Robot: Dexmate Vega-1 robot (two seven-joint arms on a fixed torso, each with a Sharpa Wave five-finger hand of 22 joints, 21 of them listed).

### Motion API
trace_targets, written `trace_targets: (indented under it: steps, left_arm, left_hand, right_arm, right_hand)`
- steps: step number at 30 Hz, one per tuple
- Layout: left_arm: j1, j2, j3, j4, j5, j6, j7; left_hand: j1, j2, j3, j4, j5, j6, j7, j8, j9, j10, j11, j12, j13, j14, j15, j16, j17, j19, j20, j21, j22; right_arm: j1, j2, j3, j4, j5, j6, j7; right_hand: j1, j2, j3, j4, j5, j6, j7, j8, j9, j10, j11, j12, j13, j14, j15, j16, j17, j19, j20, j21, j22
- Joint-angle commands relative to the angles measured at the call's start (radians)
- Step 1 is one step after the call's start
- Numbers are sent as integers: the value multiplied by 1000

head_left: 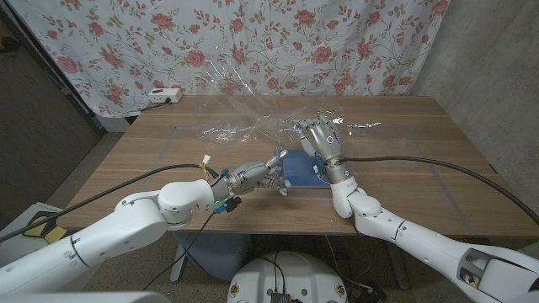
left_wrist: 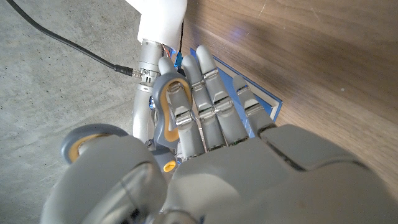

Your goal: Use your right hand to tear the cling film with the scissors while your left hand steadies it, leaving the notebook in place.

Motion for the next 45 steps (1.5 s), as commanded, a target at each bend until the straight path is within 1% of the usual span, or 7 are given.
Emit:
trace_targets:
  steps: [1,11,27,30,34,45]
  left_arm:
    - [-2,-6,4,12,-7,1,-2]
    - [-8,-11,8,15,-4,0,-5]
    - [-3,-10,8,10,-4,-1,0]
    - [-2,-10,8,10,-6,-2,-1]
    - [0,-12,9,14,-10,-7,-6]
    - [-3,-16,14,20,-10,-10,-11]
  left_hand:
    - [5,4,-10,3,-1,-17,26,-6,4,32,-19,0,2,0,-2,6,2,-3,-2,-3,4]
    - [7,7,-13,4,-1,-17,28,-8,5,29,-20,-2,3,0,-3,6,3,-2,-2,-4,4]
    - [9,10,-18,4,0,-15,28,-11,5,31,-18,-3,4,1,0,8,4,-1,-3,-5,4]
    - [9,10,-19,4,0,-15,28,-11,6,31,-21,-2,6,-1,1,7,4,-1,-3,-6,4]
    - [9,11,-20,5,0,-14,28,-12,7,31,-21,-3,5,0,-2,8,4,-2,-3,-6,4]
    - [9,13,-23,5,0,-13,27,-13,8,32,-21,-3,7,1,-2,8,5,-2,-3,-7,4]
  right_arm:
    - [-15,-12,4,-26,-6,12,-4]
    - [-30,-23,8,-46,-18,15,3]
    - [-41,-28,5,-53,-38,27,3]
    - [-44,-30,6,-55,-39,29,4]
    - [-49,-31,9,-58,-39,28,3]
    - [-62,-34,20,-69,-37,19,-1]
  right_hand:
    - [-8,4,5,0,2,11,4,-1,4,12,2,-2,5,-4,-133,9,-1,-2,-74,5,1]
    - [-8,4,5,0,1,11,3,-2,5,15,2,-5,7,-8,-133,15,-6,-1,-74,6,-4]
    - [-10,5,6,0,1,11,2,-4,6,18,0,-11,11,-10,-133,26,-10,-3,-75,6,-10]
    - [-10,5,7,1,2,11,2,-5,7,18,3,-13,13,-13,-133,27,-13,-3,-75,7,-12]
    - [-10,5,7,1,2,13,4,-4,7,19,0,-15,14,-12,-133,32,-13,-2,-74,7,-14]
    - [-11,5,9,1,2,13,2,-6,8,21,1,-20,17,-14,-133,41,-17,-2,-75,8,-18]
